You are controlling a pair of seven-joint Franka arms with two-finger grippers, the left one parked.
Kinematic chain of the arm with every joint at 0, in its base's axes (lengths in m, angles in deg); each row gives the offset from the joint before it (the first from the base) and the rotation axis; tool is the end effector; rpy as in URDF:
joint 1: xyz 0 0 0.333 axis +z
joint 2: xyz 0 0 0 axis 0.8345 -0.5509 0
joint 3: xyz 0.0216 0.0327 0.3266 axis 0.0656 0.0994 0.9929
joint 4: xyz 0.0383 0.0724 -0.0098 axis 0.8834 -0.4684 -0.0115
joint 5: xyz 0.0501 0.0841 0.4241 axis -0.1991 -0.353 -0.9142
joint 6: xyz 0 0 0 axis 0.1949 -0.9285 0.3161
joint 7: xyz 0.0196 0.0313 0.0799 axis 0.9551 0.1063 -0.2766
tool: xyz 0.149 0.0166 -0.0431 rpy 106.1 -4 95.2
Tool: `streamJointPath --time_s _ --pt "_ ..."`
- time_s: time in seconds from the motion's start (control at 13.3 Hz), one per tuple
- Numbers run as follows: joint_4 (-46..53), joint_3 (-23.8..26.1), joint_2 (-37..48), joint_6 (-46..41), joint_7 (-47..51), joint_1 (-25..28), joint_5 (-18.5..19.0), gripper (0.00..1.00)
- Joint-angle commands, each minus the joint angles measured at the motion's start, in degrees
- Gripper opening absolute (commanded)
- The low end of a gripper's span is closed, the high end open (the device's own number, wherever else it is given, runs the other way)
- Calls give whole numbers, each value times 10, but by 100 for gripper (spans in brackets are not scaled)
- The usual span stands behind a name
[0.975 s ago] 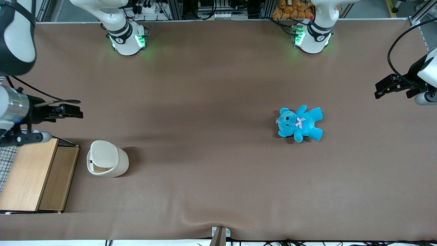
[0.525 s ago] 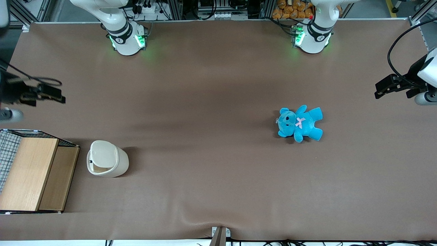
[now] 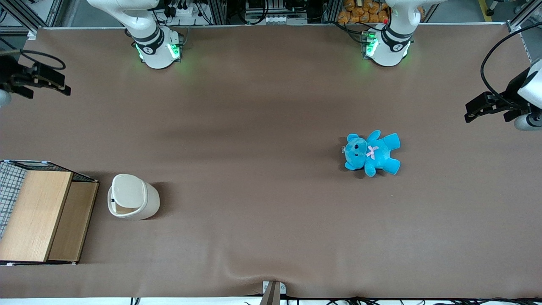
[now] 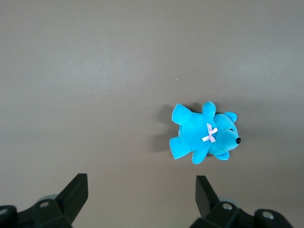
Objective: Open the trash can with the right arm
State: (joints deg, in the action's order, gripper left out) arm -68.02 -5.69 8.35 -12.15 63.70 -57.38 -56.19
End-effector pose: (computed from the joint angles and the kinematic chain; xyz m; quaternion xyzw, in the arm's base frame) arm 0.5572 0.0004 0.6281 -0.9974 -0.0222 0.0617 0.0306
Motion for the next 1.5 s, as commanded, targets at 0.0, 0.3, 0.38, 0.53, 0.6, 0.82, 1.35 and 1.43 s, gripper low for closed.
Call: streamJointPath --time_s 0.0,0.3,0.38,0.53,0.6,0.82,1.35,1.43 --pt "-44 6 38 16 6 -6 13 100" --pt "-33 6 29 45 -1 -9 23 100" --pt "-30 6 26 46 -1 -9 20 100" --pt "-8 6 10 46 -2 -9 20 100" --pt "0 6 -2 46 -1 -10 20 100" --pt "21 5 -18 46 -1 -11 20 100" --pt "19 5 -19 47 -2 -10 23 100" --pt "15 5 -19 48 -1 -10 23 100"
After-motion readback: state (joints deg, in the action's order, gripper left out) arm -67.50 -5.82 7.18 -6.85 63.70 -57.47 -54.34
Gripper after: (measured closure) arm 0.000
